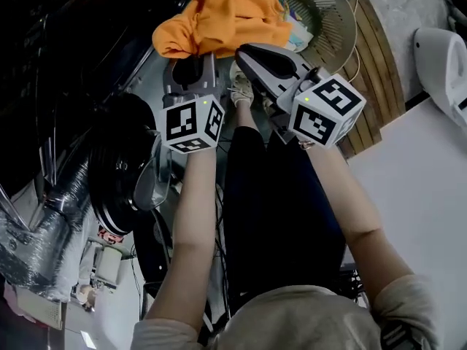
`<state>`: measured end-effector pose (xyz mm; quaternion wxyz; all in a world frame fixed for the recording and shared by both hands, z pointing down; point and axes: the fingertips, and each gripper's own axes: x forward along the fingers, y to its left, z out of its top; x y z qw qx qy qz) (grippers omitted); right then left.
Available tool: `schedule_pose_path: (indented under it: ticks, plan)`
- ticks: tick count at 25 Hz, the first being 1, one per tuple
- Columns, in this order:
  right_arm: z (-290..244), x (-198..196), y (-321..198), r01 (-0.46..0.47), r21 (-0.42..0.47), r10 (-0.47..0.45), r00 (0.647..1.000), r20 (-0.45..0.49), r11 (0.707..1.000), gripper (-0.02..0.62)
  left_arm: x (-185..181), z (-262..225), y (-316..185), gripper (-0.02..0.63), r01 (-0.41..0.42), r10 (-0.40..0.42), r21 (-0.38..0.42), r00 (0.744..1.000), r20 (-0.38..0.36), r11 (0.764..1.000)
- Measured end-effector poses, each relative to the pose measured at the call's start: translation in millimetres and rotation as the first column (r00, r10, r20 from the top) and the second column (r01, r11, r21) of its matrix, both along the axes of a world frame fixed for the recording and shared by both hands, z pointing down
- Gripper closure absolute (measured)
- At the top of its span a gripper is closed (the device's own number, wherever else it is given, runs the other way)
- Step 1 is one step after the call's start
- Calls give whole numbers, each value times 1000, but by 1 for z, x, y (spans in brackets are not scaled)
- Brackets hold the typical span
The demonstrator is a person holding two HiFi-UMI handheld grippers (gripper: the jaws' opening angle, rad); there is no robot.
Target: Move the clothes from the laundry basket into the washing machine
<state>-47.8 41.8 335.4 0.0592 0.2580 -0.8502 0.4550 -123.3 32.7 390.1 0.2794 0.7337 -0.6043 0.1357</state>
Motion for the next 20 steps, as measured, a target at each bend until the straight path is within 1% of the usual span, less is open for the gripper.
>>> schedule_pose_path:
  ticks: [1,3,5,7,10,14,18,20]
  plan:
    - [4,1,1,-14,-6,14,1000,0,1000,580,-12,2,4,494,64,-64,-2,998,-6,998]
    - [15,8,1,-42,-17,42,999,-18,999,580,-35,7,13,495,184,-184,-10,983,-10,983]
    - [27,13,1,-52,-28,51,998,-34,998,580,-53,13,18,495,253,-253,-10,967,2,967]
    - [39,15,3,-57,-37,56,998,-43,998,580,-65,18,18,495,269,-269,1,963,22,963]
    - [57,11,5,-54,-51,51,997,-55,997,580,-82,30,3,495,261,-262,30,963,60,965]
    - [75,2,3,-26,-44,23,998,-66,999,580,-110,62,-27,494,262,-264,34,960,91,964]
    - [93,-7,8,-14,-63,11,999,-52,998,580,-132,93,-53,494,264,-267,43,953,146,964]
    - [100,-9,9,-3,-60,0,999,-54,998,580,-147,102,-66,495,298,-303,56,942,147,953]
